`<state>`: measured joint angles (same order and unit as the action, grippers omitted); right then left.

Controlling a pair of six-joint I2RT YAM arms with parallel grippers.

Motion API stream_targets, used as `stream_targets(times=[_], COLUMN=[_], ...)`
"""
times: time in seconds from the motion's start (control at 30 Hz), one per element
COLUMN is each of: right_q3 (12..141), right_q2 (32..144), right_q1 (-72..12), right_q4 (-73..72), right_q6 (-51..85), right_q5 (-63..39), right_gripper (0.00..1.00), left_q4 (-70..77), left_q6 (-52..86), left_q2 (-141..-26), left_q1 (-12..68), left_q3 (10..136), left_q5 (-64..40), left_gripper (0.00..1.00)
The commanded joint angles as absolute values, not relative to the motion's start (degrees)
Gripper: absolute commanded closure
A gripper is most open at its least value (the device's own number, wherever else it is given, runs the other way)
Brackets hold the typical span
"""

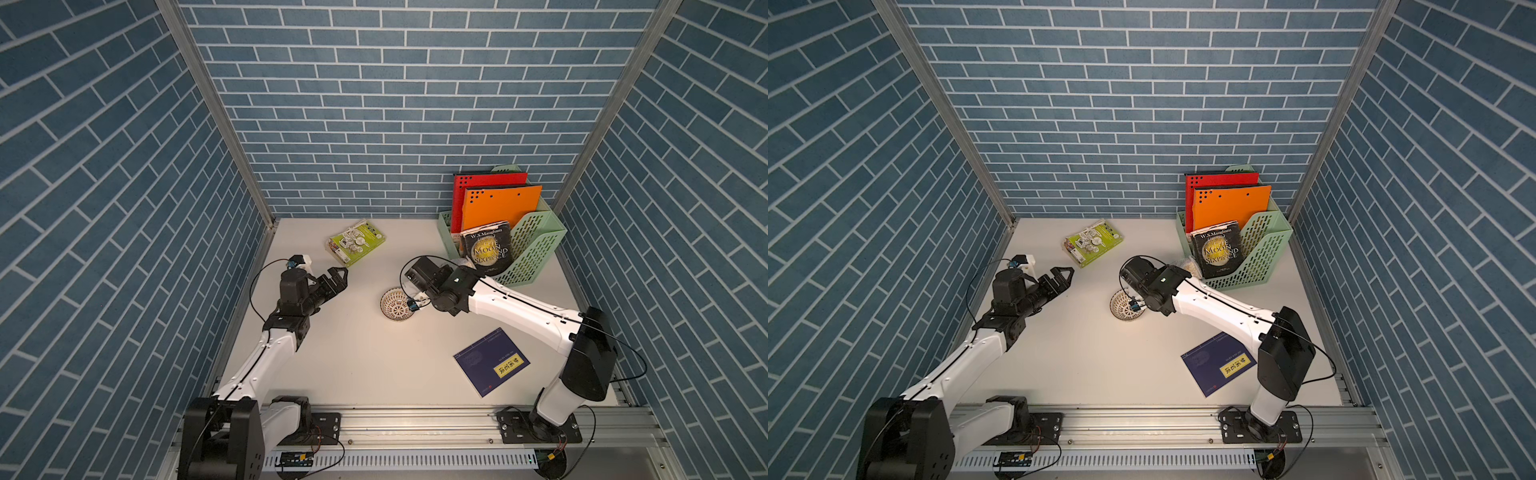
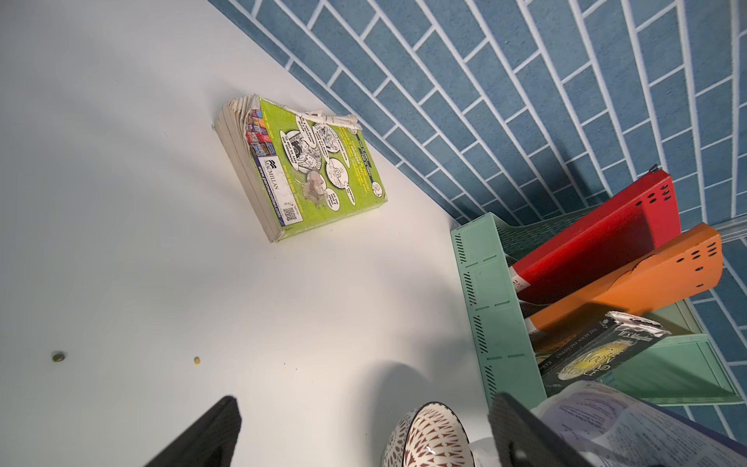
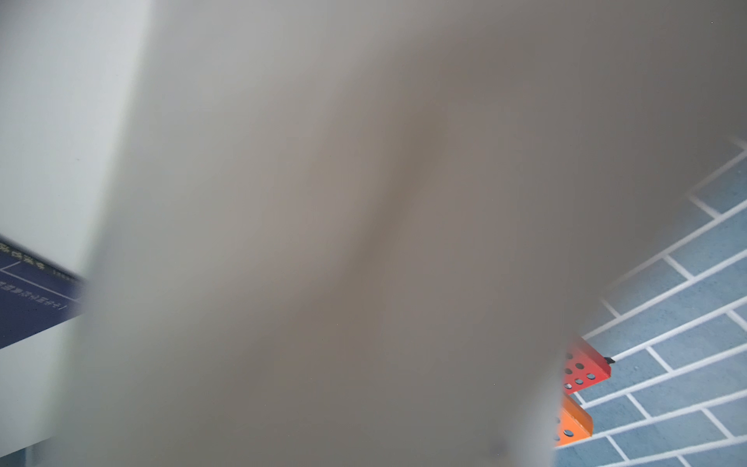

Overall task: Pour the oats into the breakfast bowl
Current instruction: Pour the oats into the bowl.

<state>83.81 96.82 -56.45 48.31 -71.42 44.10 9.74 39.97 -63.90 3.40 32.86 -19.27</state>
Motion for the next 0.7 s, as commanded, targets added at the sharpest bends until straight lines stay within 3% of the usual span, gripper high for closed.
stream_targets(times=[0.0, 0.67], right_q3=[86.95, 87.28], right_q2=[97.24, 100.00], right_q1=[-57.37, -59.85], right_q4=[45.12, 38.67], right_q6=[-74.40, -78.53], right_q5=[51.52, 57.56], right_gripper=[1.00, 1.00], left_q4=[8.88, 8.35], left_q6=[38.84, 38.85], left_q2=[-63.32, -63.45], left_q1=[2.74, 2.29], left_q3=[32.37, 32.51], left_q5=[-19.32, -19.70], left_gripper=[0.01, 0.01])
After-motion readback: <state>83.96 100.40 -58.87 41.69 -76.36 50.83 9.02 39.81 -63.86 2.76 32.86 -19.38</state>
